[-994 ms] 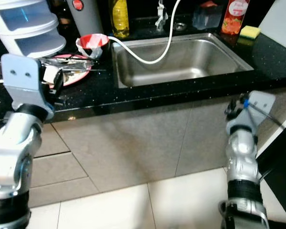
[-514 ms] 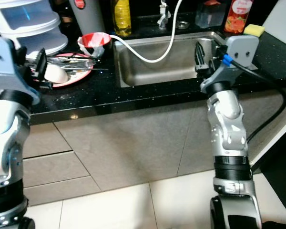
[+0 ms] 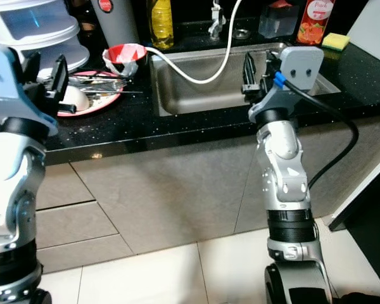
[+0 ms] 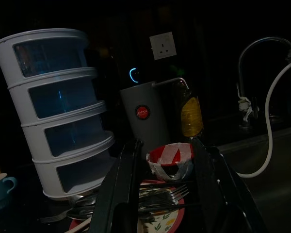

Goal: Kitchen organization

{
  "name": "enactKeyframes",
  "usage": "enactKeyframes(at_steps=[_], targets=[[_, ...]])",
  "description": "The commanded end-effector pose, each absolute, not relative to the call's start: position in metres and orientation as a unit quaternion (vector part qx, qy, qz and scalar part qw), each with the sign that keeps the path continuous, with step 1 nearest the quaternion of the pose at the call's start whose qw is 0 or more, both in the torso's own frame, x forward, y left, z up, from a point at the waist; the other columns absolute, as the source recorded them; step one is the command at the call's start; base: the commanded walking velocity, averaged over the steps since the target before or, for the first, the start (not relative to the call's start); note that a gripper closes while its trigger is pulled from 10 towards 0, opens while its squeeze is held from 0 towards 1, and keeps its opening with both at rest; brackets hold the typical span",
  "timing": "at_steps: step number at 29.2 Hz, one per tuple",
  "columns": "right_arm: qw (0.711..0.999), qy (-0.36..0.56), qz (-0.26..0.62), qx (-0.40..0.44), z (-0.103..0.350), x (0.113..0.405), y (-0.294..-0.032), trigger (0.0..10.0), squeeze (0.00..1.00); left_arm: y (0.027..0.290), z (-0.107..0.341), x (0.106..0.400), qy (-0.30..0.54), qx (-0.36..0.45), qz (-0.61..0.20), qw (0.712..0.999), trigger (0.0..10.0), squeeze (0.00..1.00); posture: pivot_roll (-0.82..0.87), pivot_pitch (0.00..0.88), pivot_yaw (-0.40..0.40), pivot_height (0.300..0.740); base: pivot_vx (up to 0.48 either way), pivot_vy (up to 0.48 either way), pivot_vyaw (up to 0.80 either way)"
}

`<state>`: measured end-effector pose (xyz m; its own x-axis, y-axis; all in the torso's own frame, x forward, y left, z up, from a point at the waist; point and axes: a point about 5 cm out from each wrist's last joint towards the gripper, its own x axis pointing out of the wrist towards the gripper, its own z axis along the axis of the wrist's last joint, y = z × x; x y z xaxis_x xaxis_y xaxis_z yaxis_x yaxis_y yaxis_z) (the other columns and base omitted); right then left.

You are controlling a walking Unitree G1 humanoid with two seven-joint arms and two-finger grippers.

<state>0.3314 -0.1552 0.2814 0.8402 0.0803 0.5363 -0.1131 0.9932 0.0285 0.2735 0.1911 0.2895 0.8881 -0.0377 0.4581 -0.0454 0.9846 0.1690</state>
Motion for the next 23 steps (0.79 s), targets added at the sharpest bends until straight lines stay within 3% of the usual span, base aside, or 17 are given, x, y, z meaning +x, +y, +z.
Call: enactKeyframes(at_steps=[1,10,23], targets=[[0.956,-0.286,0.051,0.027,0.2876,0.3303,-0.1538,10.0,0.00,0.1908,0.2848,0.2733,-0.231,0.097,0.004,0.968,10.0,0.00,0.02,0.000,0.018,0.740,0.000,0.000,0.00],[0.957,-0.285,0.055,0.028,0.2871,0.3310,-0.1510,10.0,0.00,0.1919,0.2812,0.2734,-0.225,0.096,0.007,0.970,10.0,0.00,0.03,0.000,0.014,0.740,0.205,0.000,0.00],[0.958,-0.281,0.055,0.029,0.2856,0.3321,-0.1514,10.0,0.00,0.1909,0.2797,0.2748,-0.223,0.100,0.003,0.970,10.0,0.00,0.03,0.000,0.021,0.740,0.440,0.000,0.00]])
